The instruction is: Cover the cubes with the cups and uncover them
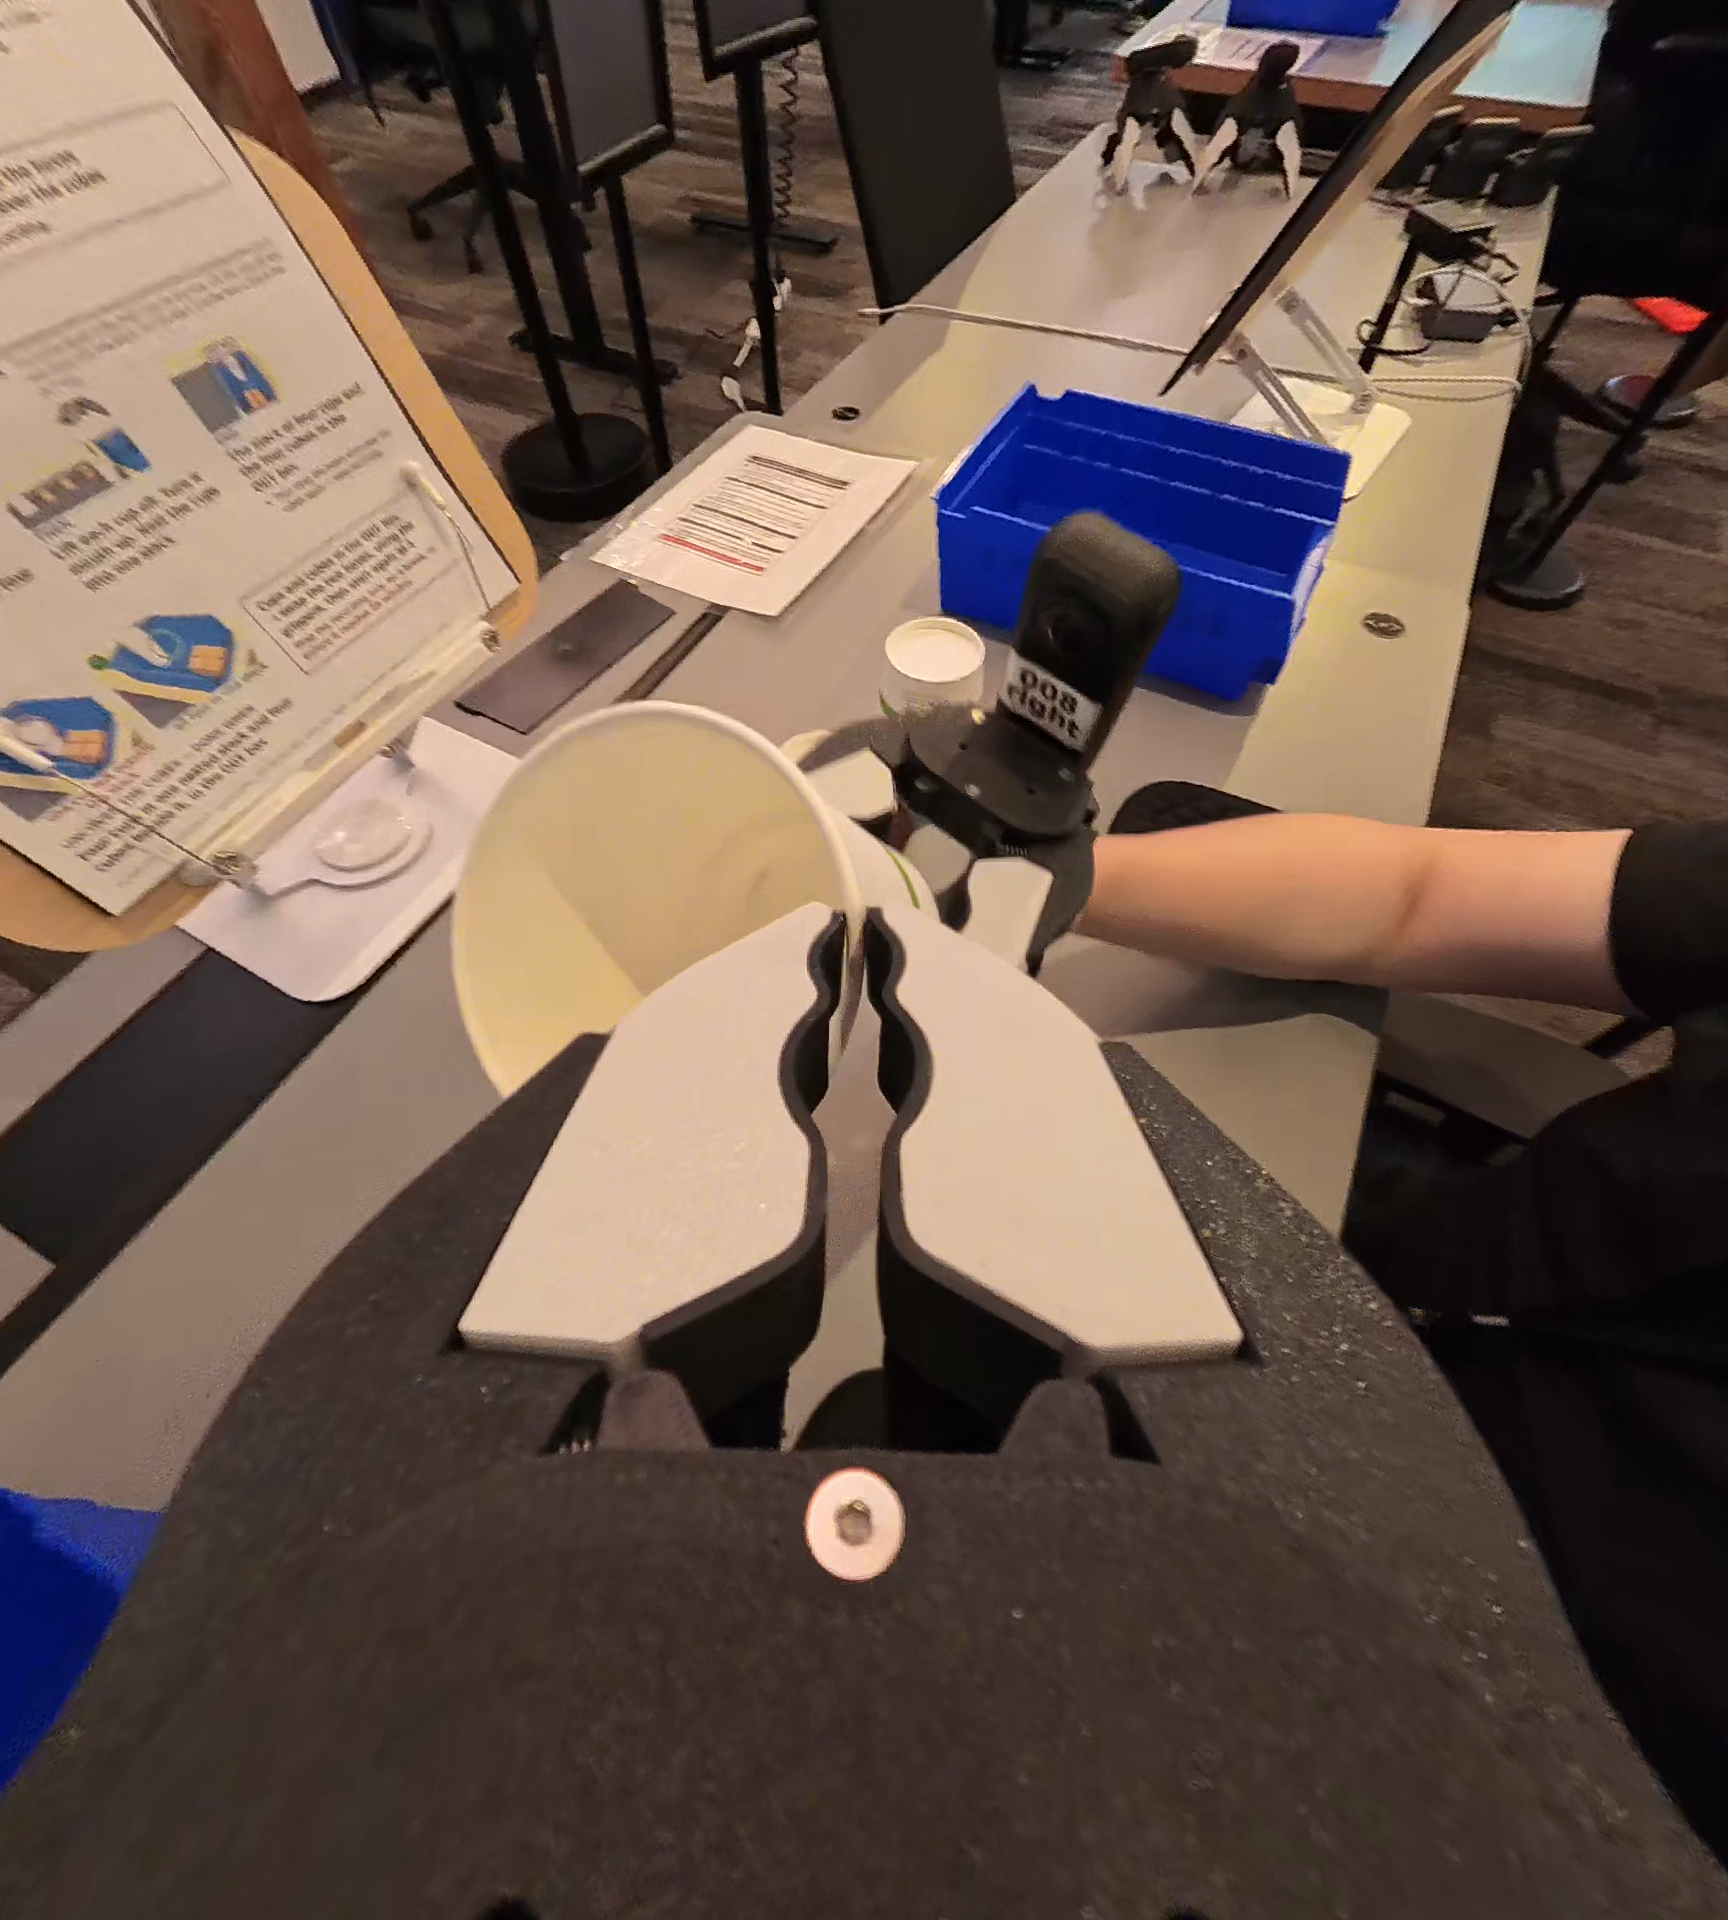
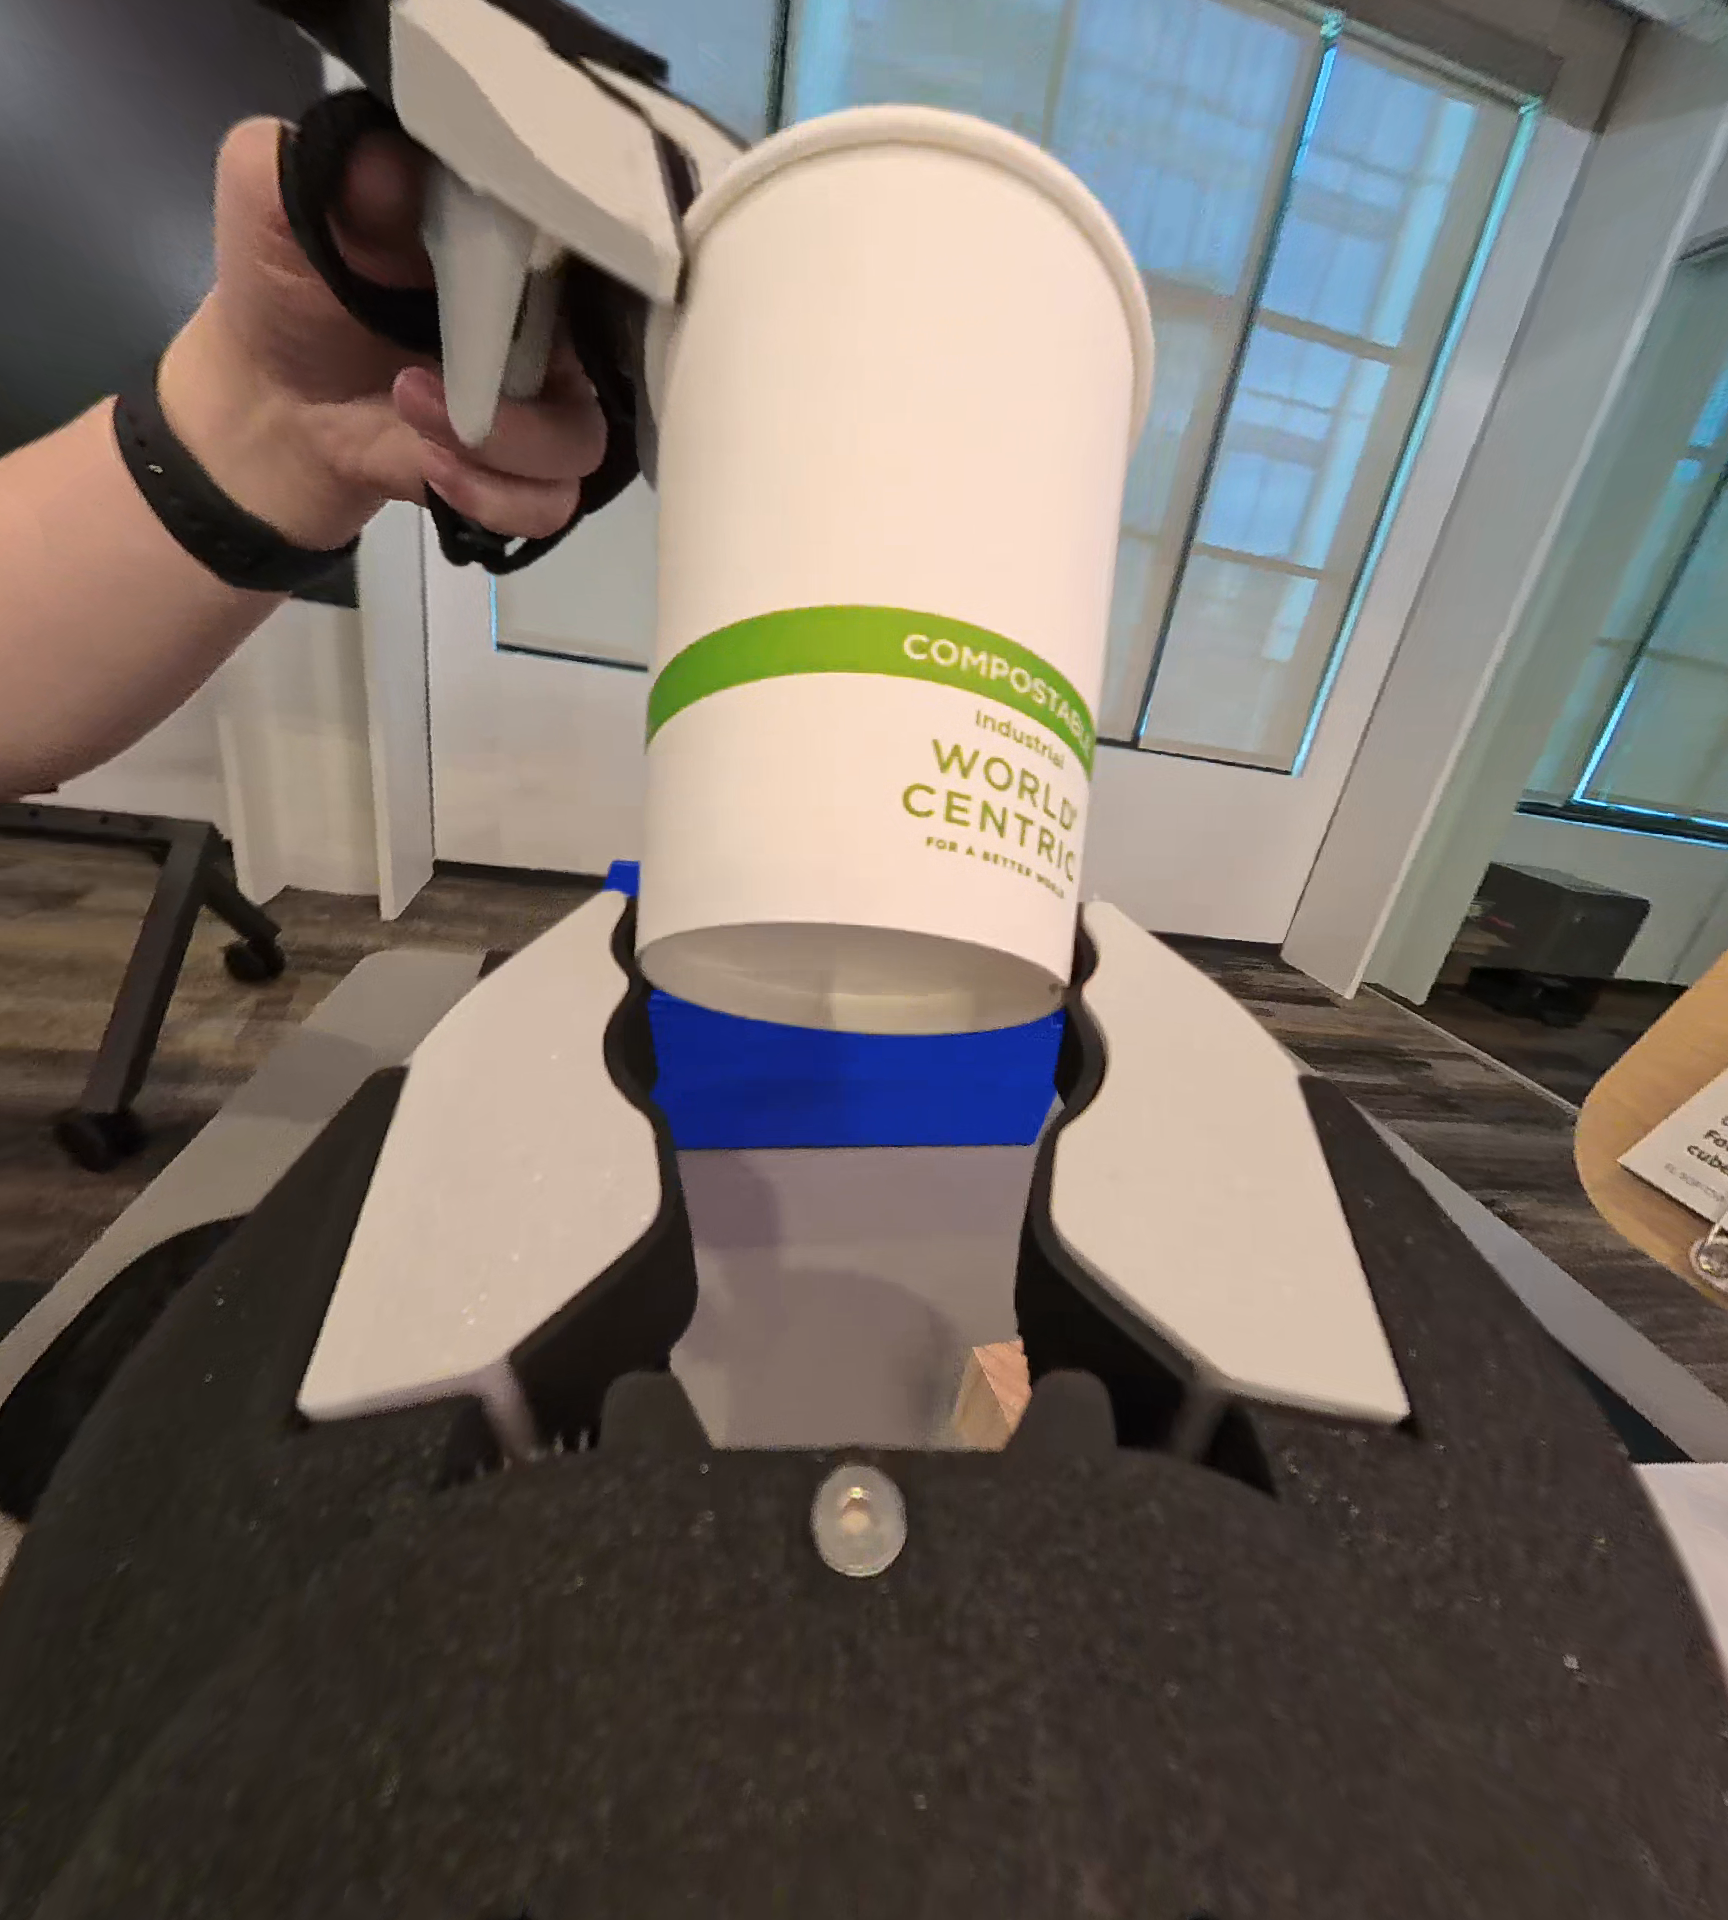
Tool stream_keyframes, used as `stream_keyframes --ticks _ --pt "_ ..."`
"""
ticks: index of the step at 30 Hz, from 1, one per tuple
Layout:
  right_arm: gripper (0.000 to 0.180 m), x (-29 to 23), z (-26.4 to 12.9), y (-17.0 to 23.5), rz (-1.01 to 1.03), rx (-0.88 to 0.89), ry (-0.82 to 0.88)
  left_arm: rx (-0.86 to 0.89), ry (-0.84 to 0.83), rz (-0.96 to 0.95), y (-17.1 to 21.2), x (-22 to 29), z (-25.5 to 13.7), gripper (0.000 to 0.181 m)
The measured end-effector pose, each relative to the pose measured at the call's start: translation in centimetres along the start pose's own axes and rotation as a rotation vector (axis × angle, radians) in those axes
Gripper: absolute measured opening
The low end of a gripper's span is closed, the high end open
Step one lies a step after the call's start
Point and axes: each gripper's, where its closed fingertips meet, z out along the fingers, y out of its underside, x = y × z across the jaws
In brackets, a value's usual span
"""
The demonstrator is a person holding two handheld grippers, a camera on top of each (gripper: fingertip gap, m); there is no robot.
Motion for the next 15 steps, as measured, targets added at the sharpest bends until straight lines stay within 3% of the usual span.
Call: stream_keyframes --ticks 7,15 --pt "0.075 -0.5 -2.1 -0.4 -0.186 -0.136 -0.094 0.019 0.09 -0.044 2.5 2.1 0.9 0.002" --pt "0.079 -2.5 -3.3 -5.2 -0.265 0.046 -0.119 0.372 0.163 -0.068 1.4 5.2 -0.4 0.002"
